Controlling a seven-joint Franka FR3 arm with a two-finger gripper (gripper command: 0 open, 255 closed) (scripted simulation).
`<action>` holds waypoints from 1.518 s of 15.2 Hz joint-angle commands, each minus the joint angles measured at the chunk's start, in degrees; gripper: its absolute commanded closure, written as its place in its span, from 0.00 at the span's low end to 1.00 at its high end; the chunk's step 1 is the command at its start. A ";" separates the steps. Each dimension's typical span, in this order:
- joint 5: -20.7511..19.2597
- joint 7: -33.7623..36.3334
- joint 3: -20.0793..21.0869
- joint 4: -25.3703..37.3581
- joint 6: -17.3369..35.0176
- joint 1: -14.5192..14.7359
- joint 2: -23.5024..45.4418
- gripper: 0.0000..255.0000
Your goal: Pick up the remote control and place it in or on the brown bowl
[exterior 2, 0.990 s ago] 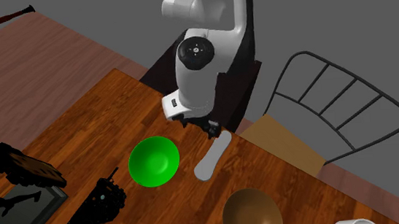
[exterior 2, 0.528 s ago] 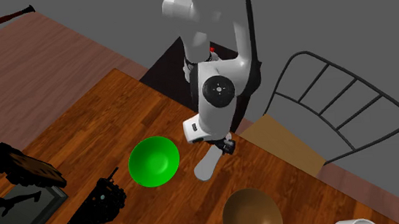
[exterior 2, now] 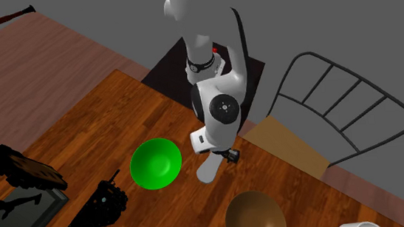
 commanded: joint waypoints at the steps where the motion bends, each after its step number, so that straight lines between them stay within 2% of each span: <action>1: -2.75 2.04 -1.20 0.30 1.19 0.71 1.83 0.00; 9: -2.69 2.00 -1.25 0.30 1.18 0.78 1.81 0.00; 10: -2.69 2.00 -1.25 0.30 1.18 0.78 1.81 1.00; 19: -2.72 2.01 -1.26 0.30 1.19 0.78 1.82 1.00; 23: 3.41 -2.45 1.60 -0.15 -1.68 -0.88 -2.34 1.00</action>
